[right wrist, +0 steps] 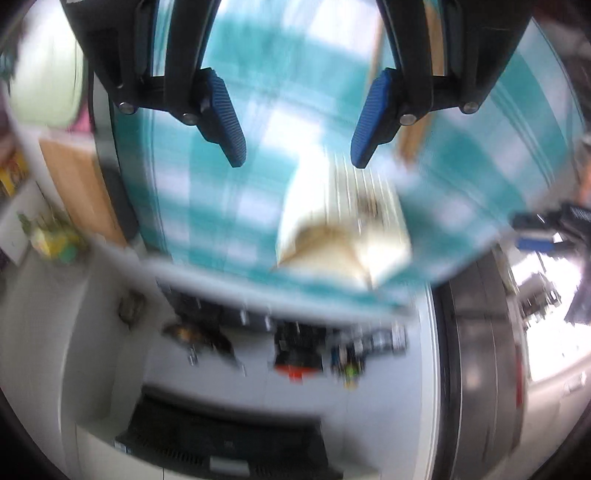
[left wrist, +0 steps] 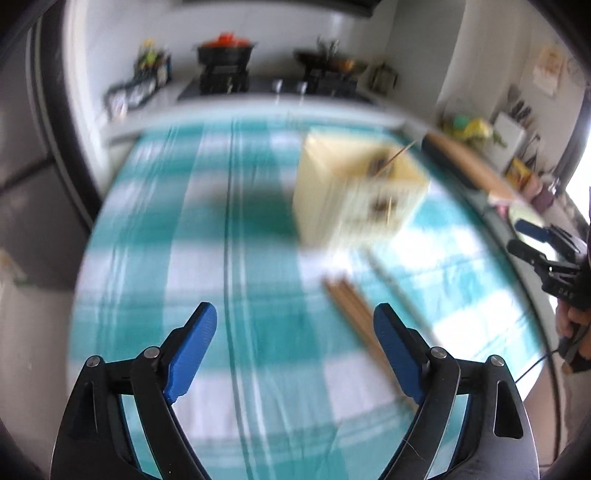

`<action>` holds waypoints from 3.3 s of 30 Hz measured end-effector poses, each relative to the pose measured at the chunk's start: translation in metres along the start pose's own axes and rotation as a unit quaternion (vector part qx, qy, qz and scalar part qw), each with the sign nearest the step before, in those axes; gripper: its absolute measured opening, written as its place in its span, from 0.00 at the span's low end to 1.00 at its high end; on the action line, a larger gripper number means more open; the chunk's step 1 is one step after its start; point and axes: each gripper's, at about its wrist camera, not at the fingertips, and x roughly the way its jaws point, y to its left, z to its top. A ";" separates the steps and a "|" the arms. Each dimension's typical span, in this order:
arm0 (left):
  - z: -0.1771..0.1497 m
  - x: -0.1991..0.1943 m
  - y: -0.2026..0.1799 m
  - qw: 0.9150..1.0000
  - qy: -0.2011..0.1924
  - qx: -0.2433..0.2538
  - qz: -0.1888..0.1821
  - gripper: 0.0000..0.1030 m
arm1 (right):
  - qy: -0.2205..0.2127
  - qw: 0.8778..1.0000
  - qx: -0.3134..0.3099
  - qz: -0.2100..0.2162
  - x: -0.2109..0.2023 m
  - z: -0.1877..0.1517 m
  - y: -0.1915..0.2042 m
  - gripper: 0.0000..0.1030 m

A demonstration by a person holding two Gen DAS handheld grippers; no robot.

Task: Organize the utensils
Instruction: 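Withdraw both open tools back over the table, then move both open tools down over separate wooden chopsticks on the cloth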

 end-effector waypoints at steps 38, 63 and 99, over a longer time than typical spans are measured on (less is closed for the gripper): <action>-0.087 0.068 -0.053 0.996 -0.025 -0.078 0.038 0.99 | 0.081 0.985 0.136 -0.069 0.039 -0.168 -0.008 0.59; -0.075 0.100 -0.082 0.996 0.012 -0.038 0.079 0.73 | 0.080 0.985 0.137 -0.067 0.038 -0.169 -0.009 0.59; -0.108 0.063 -0.005 0.996 0.020 -0.033 0.080 0.78 | 0.091 0.990 0.097 -0.052 0.018 -0.159 0.017 0.53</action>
